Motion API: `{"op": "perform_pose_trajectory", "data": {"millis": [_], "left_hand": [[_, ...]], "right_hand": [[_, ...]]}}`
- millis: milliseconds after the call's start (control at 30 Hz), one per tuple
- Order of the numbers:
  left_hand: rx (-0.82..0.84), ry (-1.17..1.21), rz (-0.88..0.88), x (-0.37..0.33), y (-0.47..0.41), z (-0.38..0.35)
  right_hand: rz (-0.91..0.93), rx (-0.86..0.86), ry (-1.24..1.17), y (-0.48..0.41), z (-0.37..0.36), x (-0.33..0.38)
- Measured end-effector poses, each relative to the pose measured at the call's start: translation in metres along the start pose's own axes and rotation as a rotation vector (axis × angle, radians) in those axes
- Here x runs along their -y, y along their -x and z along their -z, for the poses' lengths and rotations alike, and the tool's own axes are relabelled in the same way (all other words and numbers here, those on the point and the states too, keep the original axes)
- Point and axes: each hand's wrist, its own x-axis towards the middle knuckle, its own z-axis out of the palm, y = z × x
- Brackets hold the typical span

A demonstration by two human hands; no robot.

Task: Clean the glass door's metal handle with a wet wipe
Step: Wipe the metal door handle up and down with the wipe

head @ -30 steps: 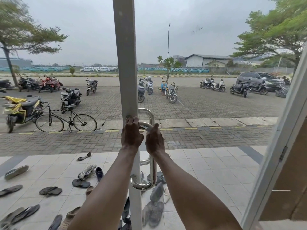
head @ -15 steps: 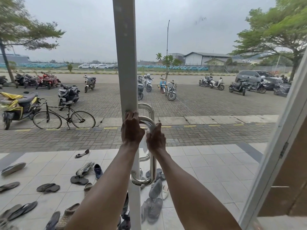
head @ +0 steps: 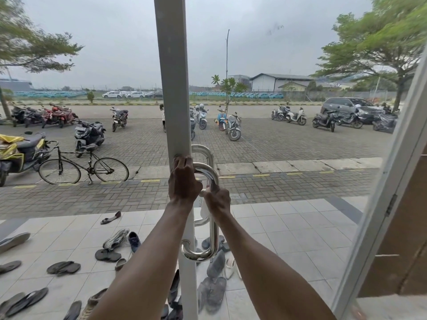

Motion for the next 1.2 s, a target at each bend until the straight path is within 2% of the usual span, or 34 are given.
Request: {"op": "perform_pose_trajectory", "data": {"millis": [67,133,300,367,467,733,800,900,1000,1100,1200], "left_hand": [[-0.007,-0.005,-0.006,0.001,0.000,0.000],[-0.023,-0.012,-0.016,0.003,0.000,-0.001],[-0.068,-0.001,-0.029,0.005,0.000,-0.005],[-0.070,-0.004,-0.033,0.005,0.001,-0.006],[-0.066,-0.011,-0.027,0.004,0.002,-0.005],[-0.030,0.008,0.006,0.000,0.001,-0.003],[-0.033,-0.001,-0.003,0.002,0.001,-0.005],[-0.061,-0.022,-0.019,0.004,0.001,-0.007],[-0.073,-0.030,-0.031,0.006,0.001,-0.009],[-0.063,-0.036,-0.032,0.006,0.002,-0.009],[-0.060,-0.043,-0.027,0.006,0.002,-0.009]], "right_hand": [[-0.033,-0.065,-0.058,-0.007,-0.001,0.011],[-0.034,-0.083,-0.008,-0.011,-0.003,0.013],[-0.117,0.031,0.221,0.001,0.000,-0.031],[-0.118,0.063,0.218,0.005,0.001,-0.044],[-0.075,0.057,0.194,0.005,0.001,-0.036],[0.181,-0.119,0.123,-0.008,0.006,0.033],[0.138,-0.127,0.140,-0.012,0.005,0.025],[-0.058,-0.090,0.149,-0.008,-0.004,-0.008],[-0.173,-0.027,0.196,0.005,-0.012,-0.045],[-0.197,-0.017,0.236,0.011,-0.011,-0.055],[-0.122,-0.048,0.262,0.010,-0.009,-0.040]]}}
